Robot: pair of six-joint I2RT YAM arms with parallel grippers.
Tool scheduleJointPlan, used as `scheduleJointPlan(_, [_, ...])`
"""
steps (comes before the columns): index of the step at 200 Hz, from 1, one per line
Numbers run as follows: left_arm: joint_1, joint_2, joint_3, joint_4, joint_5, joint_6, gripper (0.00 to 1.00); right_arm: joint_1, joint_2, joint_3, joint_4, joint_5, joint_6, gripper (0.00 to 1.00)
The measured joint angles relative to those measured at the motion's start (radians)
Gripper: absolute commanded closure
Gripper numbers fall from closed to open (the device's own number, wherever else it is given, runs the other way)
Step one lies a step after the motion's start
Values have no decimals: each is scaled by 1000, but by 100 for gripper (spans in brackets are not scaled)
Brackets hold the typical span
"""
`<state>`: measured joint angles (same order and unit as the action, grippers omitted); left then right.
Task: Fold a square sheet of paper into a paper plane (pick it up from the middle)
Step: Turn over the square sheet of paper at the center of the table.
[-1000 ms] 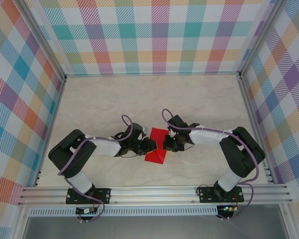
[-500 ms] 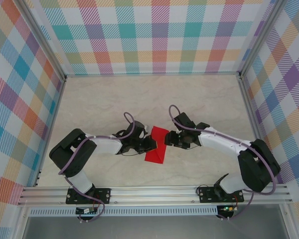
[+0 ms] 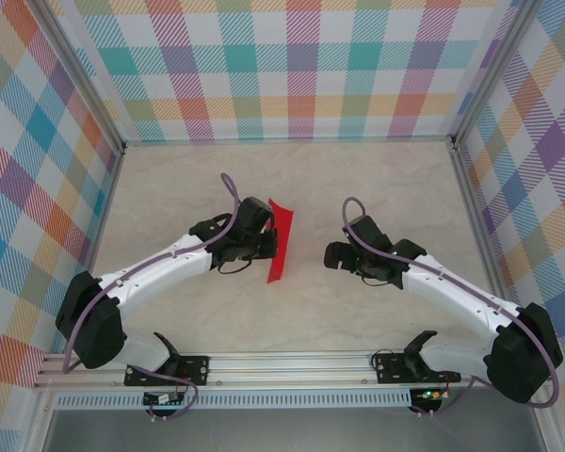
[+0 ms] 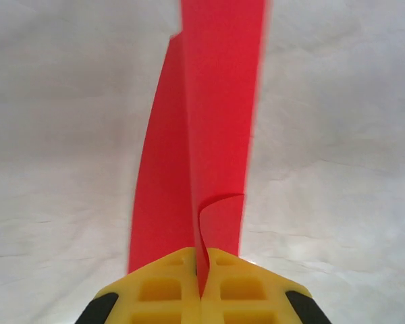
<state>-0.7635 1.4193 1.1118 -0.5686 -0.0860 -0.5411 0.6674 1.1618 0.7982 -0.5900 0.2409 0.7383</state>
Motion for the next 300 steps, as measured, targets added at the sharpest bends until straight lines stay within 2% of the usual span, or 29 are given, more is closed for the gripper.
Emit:
scheduleJointPlan(45, [-1, 90, 107, -210, -258, 48, 96, -1, -6, -19, -21, 56, 14, 0])
scheduleJointPlan(101, [-48, 406, 237, -360, -562, 35, 96, -7, -6, -36, -30, 87, 37, 0])
scheduleJointPlan(131, [-105, 563, 314, -402, -638, 29, 95, -10, -8, -50, -44, 100, 52, 0])
scheduleJointPlan(151, [-134, 617, 327, -392, -627, 25, 95, -19, -13, -50, -79, 128, 85, 0])
scheduleJointPlan(197, [-161, 634, 324, -301, -479, 9, 88, -69, -104, -88, -137, 173, 145, 0])
scheduleJointPlan(259, [-161, 615, 305, -194, -293, 6, 58, -85, -140, -100, -152, 175, 152, 0])
scheduleJointPlan(300, [-163, 413, 237, -106, -103, -1, 44, -85, -140, -100, -137, 140, 140, 0])
